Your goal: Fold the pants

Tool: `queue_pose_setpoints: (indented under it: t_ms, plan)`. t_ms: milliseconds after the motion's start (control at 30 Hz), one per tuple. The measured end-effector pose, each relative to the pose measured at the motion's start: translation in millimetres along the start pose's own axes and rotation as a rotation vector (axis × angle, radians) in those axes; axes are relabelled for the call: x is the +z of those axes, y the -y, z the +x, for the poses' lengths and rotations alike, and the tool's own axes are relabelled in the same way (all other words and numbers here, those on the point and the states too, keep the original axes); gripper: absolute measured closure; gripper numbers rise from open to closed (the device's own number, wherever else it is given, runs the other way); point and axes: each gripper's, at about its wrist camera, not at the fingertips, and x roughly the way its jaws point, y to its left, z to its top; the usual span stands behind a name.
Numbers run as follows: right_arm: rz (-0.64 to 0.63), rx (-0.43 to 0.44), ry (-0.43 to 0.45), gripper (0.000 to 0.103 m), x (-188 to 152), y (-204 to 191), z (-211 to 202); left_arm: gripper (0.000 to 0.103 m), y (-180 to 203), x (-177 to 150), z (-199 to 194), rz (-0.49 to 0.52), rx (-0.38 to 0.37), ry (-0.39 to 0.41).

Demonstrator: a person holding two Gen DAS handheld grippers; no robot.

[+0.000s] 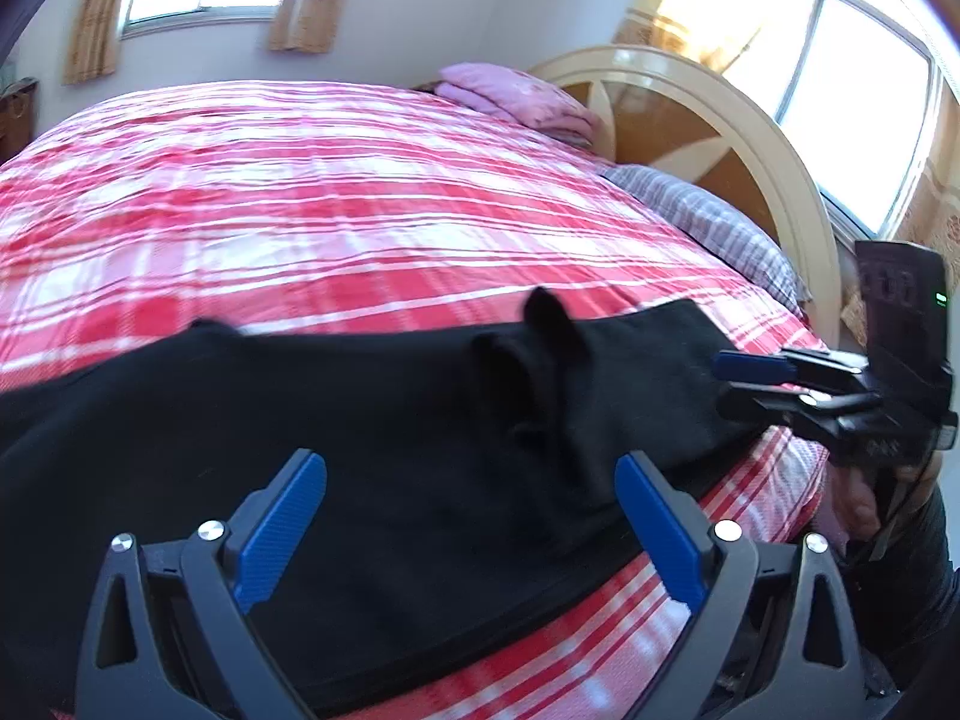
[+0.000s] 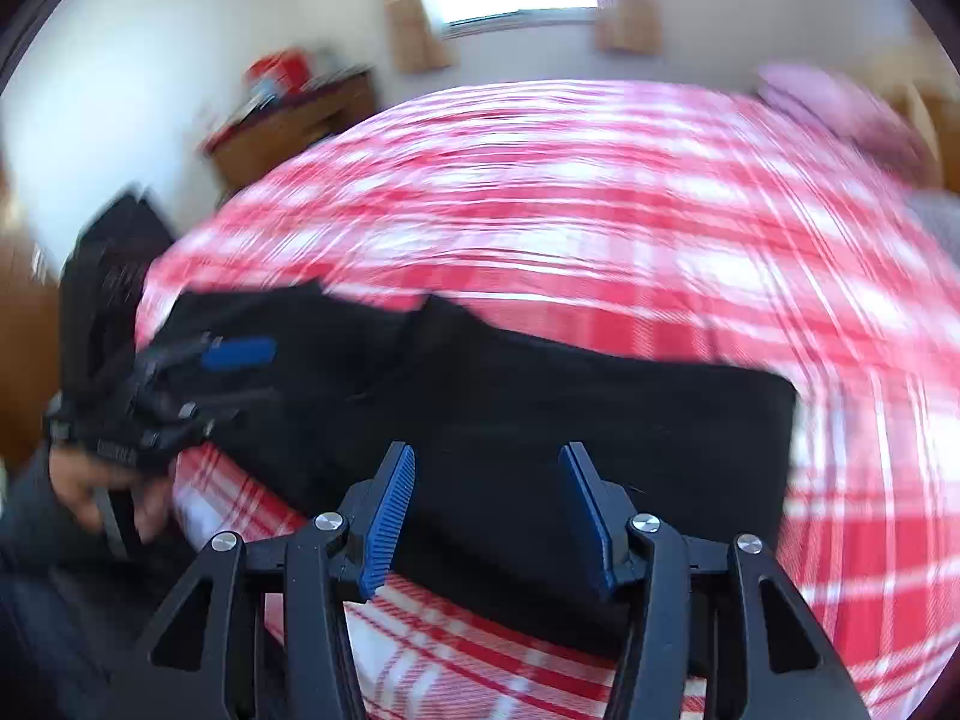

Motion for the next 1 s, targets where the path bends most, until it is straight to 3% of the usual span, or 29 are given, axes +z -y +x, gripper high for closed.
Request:
queue_pose_setpoints:
  t_ms: [100, 367, 500, 633, 700, 767, 1000]
  plan:
    - [0.065, 0.038, -0.008, 0.051, -3, 9, 6, 0.004, 19, 13, 14, 0.057, 0.03, -0.004]
    - [-0.212, 0.018, -0.023, 0.051, -18, -68, 36, 0.004, 12, 66, 25, 0.035, 0.055, 0.03]
    - [-0.283, -0.006, -0.028, 0.051, -20, -93, 55, 0.004, 5, 66, 34, 0.031, 0.095, 0.006]
    - [-0.265, -0.033, -0.046, 0.085, -20, -92, 65, 0.004, 0, 55, 47, 0.055, 0.149, -0.039]
    - [-0.25, -0.037, -0.04, 0.093, -20, -88, 62, 0.004, 0, 52, 56, 0.095, 0.202, -0.058]
    - [-0.237, -0.027, -0.032, 0.094, -18, -87, 57, 0.004, -4, 52, 62, 0.11, 0.255, -0.061]
    - [-0.258, 0.009, -0.033, 0.095, -23, -102, 57, 0.004, -23, 58, 80, 0.09, 0.327, -0.078]
